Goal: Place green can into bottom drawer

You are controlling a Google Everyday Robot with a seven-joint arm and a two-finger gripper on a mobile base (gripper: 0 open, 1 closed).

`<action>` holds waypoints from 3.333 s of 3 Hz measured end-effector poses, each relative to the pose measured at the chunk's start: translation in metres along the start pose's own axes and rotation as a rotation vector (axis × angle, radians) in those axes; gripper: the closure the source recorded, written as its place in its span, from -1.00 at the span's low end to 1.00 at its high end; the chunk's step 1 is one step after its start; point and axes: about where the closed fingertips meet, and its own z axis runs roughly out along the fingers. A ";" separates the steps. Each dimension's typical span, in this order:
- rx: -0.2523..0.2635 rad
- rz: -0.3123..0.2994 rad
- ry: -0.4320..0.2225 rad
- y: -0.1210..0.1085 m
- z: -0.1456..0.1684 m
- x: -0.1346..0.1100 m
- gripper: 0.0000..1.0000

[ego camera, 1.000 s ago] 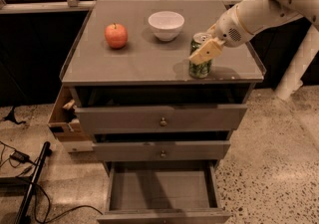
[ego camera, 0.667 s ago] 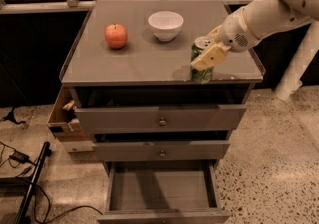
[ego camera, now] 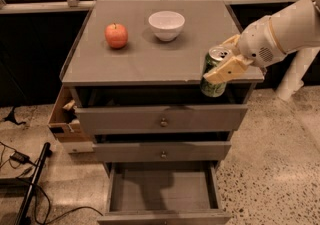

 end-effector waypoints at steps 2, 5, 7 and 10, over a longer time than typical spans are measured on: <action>-0.028 0.087 0.030 0.042 0.069 0.093 1.00; -0.036 0.094 -0.006 0.080 0.163 0.213 1.00; -0.002 0.069 -0.036 0.093 0.214 0.271 1.00; -0.085 0.097 -0.111 0.131 0.326 0.344 1.00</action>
Offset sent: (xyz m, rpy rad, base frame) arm -0.0521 -0.0145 -0.1930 0.0140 0.1433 -0.0927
